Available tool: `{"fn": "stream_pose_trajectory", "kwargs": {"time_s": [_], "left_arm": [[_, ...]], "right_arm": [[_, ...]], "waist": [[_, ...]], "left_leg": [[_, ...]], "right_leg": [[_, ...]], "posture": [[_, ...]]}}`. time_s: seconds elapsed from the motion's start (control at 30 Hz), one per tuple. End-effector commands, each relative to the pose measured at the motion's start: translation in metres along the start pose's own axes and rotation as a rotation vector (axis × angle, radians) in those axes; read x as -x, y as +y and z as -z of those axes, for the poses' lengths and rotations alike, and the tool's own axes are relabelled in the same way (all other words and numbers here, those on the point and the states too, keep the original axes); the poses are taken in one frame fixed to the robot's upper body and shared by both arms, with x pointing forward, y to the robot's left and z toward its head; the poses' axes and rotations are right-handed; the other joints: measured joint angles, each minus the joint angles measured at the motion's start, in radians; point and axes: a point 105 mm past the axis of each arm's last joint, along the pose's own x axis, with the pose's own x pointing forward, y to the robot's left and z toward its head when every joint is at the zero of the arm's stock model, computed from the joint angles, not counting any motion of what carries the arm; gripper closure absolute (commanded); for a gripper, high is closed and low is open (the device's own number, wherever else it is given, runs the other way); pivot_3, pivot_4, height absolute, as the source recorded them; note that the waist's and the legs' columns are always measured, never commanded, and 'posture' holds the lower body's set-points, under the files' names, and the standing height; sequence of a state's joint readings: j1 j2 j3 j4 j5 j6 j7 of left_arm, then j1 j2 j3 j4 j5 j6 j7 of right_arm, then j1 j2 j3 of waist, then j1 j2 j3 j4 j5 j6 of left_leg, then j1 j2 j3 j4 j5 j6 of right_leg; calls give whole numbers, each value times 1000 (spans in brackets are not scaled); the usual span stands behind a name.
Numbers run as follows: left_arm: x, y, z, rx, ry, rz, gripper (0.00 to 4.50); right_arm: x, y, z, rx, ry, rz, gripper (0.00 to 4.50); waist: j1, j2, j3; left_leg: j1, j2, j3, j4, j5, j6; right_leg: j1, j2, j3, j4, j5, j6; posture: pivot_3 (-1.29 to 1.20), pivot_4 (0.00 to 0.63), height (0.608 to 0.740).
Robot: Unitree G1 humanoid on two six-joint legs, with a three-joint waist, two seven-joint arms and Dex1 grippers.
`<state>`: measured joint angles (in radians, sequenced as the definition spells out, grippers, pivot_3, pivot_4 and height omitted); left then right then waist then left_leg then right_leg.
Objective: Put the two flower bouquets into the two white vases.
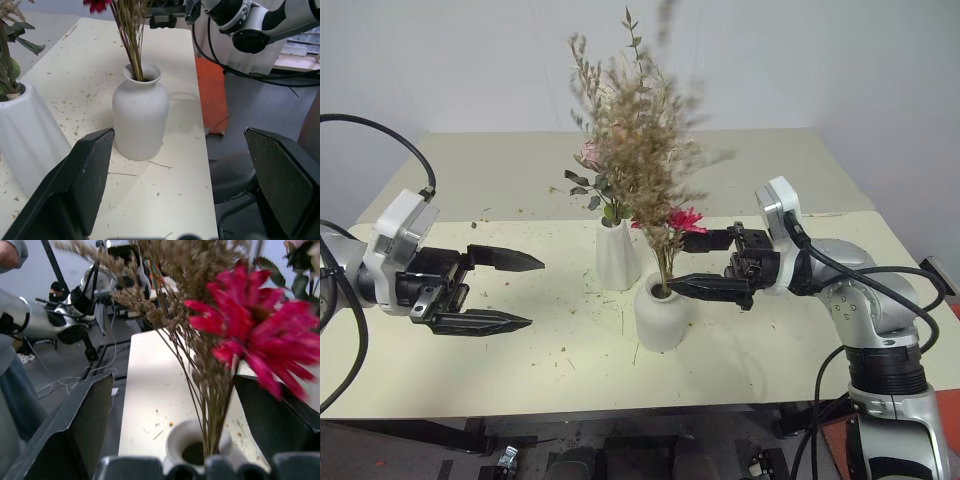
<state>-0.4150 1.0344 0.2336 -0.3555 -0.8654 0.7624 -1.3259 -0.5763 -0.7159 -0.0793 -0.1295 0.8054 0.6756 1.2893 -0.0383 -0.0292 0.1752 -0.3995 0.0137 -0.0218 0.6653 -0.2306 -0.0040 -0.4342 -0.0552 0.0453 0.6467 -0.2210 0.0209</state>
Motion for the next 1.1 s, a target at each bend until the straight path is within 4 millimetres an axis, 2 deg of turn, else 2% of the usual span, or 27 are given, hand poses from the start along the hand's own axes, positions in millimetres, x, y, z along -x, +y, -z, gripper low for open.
{"fn": "stream_pose_trajectory", "kwargs": {"time_s": [0.03, 0.3, 0.67, 1.1], "left_arm": [[5, 0, -7, -44, 2, -20, 0], [21, -1, -5, -28, 17, -99, 0], [48, -9, -1, 1, 9, -255, 0], [55, -21, 4, 28, -3, -303, 0]], "right_arm": [[13, -7, 4, 79, 77, 73, 19], [48, -20, 3, 118, 148, 203, 19], [88, -24, -4, 175, 235, 314, 19], [112, -24, 2, 171, 275, 363, 19]], "waist": [[0, 0, 0], [-4, 0, 0], [-3, 0, 0], [-3, 0, 0]], "left_leg": [[0, 0, 0, 0, 0, 0], [0, 0, 0, 0, 0, 0], [1, 0, 1, 0, 0, 0], [2, 1, 1, 0, 0, 0]], "right_leg": [[0, 0, 0, 0, 0, 0], [0, 0, 0, 0, 0, 0], [0, 0, 0, 0, 0, 0], [1, 0, 1, -1, 0, 0]], "posture": [[0, 150, 740], [0, 150, 740], [0, 150, 740], [0, 150, 740]]}}
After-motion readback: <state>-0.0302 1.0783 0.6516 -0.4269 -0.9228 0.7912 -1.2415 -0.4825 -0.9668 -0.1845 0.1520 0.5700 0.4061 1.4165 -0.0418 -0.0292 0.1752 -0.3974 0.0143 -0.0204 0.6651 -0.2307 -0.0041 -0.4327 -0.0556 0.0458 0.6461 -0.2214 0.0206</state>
